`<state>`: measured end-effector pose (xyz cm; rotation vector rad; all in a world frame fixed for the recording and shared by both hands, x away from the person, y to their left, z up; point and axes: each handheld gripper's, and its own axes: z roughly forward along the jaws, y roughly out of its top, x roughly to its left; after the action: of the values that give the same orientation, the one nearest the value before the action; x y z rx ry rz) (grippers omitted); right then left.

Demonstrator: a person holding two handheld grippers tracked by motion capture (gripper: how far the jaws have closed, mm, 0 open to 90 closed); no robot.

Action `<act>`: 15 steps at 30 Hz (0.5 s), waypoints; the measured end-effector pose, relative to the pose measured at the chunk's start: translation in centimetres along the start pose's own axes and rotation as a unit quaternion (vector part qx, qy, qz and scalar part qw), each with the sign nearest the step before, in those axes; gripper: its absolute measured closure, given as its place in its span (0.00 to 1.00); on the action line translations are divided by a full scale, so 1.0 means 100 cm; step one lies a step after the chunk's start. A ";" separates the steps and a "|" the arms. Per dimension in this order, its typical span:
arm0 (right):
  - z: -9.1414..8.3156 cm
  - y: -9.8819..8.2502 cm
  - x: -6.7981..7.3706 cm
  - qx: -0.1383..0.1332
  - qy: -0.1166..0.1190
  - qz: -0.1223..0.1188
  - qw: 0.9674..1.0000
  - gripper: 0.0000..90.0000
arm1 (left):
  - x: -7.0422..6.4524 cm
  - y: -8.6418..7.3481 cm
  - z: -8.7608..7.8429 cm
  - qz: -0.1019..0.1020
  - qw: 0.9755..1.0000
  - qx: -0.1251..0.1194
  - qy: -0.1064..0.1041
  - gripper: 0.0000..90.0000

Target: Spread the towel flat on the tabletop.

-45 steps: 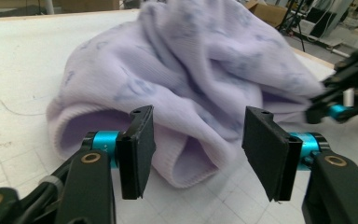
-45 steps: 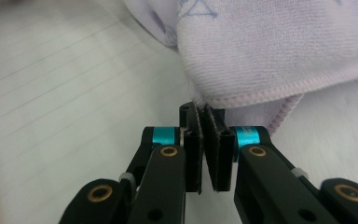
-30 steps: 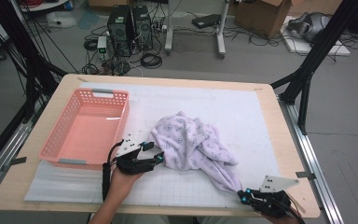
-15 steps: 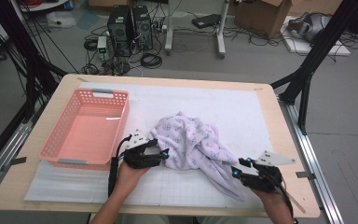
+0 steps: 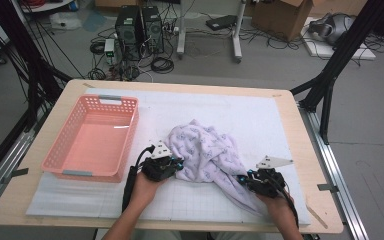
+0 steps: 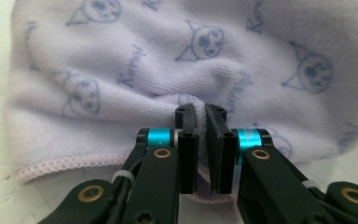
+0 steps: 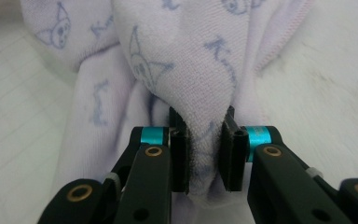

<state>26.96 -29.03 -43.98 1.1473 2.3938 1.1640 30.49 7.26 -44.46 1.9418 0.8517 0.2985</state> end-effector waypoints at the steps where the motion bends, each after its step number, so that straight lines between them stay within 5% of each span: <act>1: -0.005 -0.003 -0.001 -0.002 0.000 0.000 1.000 0.86 | 0.000 -0.002 -0.004 0.002 1.000 -0.002 -0.002 0.94; 15: -0.066 -0.049 0.008 0.008 0.019 -0.018 1.000 0.85 | -0.017 -0.023 -0.048 0.014 0.999 -0.011 -0.040 0.94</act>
<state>20.40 -33.97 -43.20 1.0909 2.4459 1.1662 25.72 10.05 -43.74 1.9325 0.7669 0.2440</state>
